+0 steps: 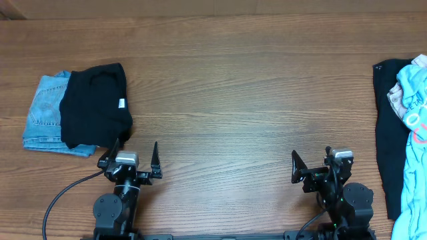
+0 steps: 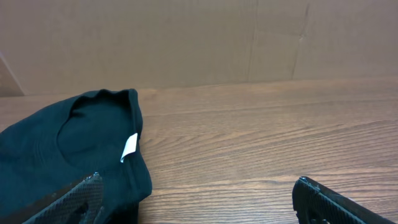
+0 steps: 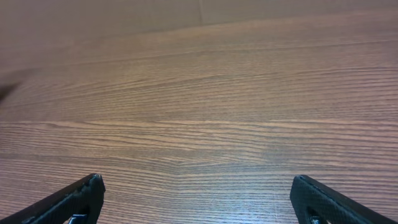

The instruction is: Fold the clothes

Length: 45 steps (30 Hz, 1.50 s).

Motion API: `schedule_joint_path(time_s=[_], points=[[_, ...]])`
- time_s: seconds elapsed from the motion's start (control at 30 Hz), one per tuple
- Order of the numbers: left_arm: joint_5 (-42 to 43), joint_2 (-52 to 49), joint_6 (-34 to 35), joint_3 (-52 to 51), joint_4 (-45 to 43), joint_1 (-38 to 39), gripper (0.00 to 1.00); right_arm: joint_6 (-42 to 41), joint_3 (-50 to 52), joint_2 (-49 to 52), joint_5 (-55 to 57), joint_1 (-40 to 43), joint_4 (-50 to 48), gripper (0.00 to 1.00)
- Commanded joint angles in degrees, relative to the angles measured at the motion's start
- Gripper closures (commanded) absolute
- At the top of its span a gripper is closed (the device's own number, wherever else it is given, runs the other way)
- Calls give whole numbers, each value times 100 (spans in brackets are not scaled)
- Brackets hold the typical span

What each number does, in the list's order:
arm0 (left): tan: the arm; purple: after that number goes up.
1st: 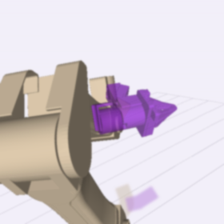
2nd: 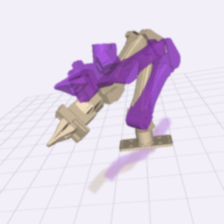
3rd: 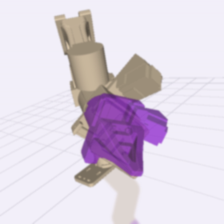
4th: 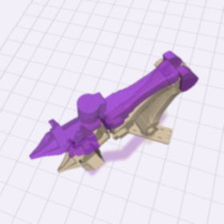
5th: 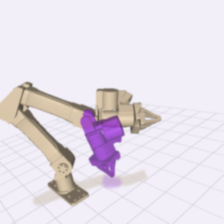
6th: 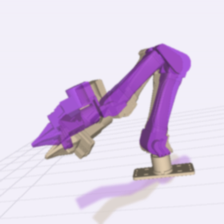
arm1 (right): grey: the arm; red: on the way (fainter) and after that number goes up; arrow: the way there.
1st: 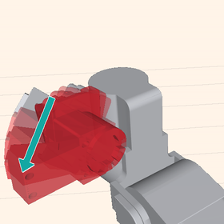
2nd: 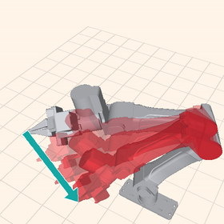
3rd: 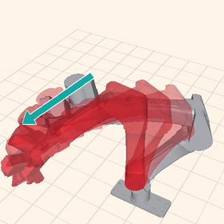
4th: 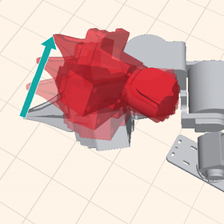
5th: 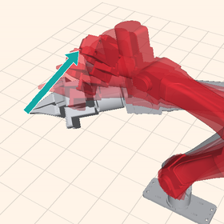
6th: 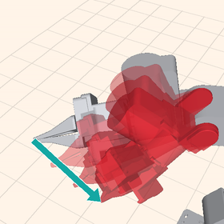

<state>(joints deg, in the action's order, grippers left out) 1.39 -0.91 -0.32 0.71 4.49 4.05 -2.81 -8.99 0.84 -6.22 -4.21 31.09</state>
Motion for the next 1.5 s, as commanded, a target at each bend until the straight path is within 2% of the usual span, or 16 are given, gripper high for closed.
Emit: schedule_joint_path(time_s=[0.0, 0.57, 0.67, 0.83, 0.97, 1.03, 1.1, 1.23, 1.33, 1.47], points=[[-74, 66, 52, -44, -15, 4, 0, -20, 52, -68, -44, -22, 0, 0], [-7, 66, 81, -44, -13, 7, 0, -24, 52, -68, -240, -22, -33, 0], [212, 66, 225, -39, -33, 7, 0, -24, 52, -68, -647, -22, -216, 0], [549, 66, 348, 48, -7, 7, 0, -28, 52, -68, -678, -22, -315, 0], [549, 13, 505, 535, 424, 7, 0, -695, 42, -68, -680, -22, -409, 0], [407, -330, 535, 1075, 820, 7, 0, -1182, -20, -37, -680, -22, -380, 0], [402, -824, 682, 1504, 859, 7, 0, -1543, -96, 85, -675, -22, -374, 0], [448, -2975, 678, 3300, 1316, 7, 0, -1698, -673, 975, -673, -22, -354, 0], [717, -4774, 671, 5261, 2321, 11, 0, -1692, -1316, 1919, -621, -22, -214, 0], [992, -6660, 601, 7764, 3873, 20, 0, -1690, -2581, 3648, -278, -20, 254, 0]])
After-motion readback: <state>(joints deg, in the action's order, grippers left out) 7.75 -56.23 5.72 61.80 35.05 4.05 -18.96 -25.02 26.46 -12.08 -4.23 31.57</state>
